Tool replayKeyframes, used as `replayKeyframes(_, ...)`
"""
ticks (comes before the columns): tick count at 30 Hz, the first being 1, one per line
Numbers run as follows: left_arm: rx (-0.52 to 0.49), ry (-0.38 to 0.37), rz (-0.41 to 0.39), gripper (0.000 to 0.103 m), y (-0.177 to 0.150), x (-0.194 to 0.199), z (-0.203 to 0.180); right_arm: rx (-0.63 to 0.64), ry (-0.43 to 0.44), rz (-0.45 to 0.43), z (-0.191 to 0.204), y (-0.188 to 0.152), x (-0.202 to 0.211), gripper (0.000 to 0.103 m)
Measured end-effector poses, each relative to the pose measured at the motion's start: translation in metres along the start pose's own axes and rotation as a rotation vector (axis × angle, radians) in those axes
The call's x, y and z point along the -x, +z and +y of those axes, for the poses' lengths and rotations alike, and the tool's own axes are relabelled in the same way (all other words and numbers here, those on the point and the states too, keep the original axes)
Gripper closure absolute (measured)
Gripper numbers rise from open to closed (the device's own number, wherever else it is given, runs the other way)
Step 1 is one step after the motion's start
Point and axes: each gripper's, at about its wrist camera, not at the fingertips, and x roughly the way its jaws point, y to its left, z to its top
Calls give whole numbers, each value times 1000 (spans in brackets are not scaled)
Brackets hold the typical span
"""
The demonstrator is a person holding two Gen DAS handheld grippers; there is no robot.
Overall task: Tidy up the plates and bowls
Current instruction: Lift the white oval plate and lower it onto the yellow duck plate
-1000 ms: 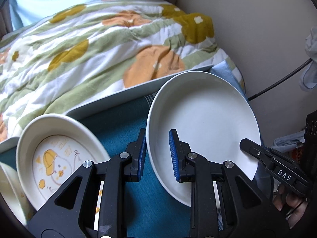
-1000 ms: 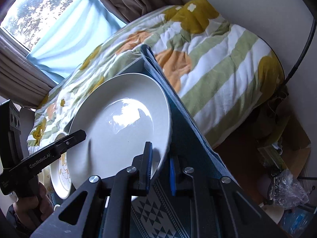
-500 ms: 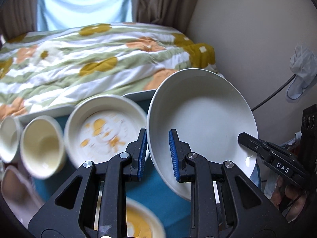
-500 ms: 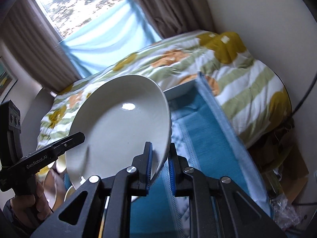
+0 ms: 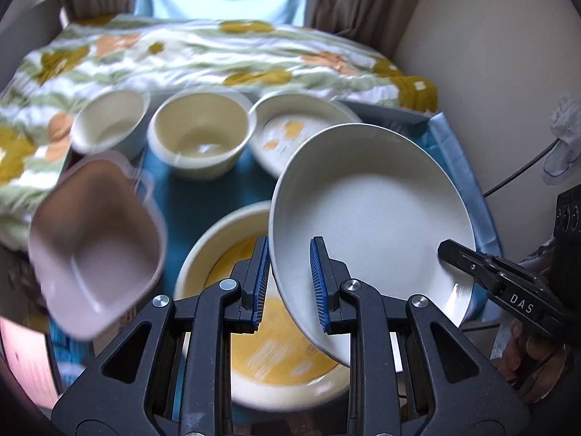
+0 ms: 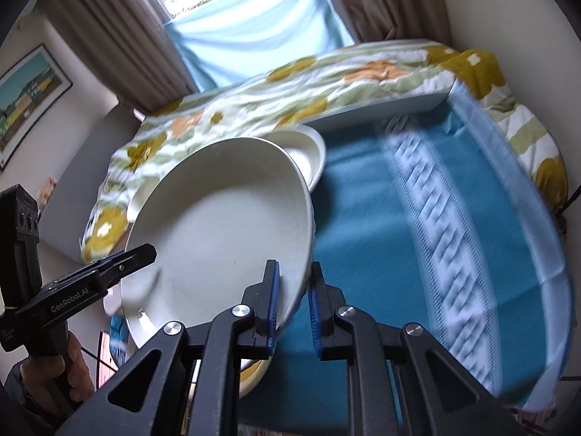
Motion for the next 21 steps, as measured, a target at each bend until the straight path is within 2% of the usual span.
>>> replayKeyframes(5,52,24,31,83,-36,0,27,26,20,60,11,-26,-21,89)
replayKeyframes(10,97,35,54,83,-56,-9,38,87,8,93,21,-31,-32,89)
replayKeyframes(15,147,30,61,83,-68,-16,49,148,-17,118,28,-29,-43,89)
replayKeyframes(21,151,35,71,83,-72,-24,52,186,-34,124,32,-29,-47,89)
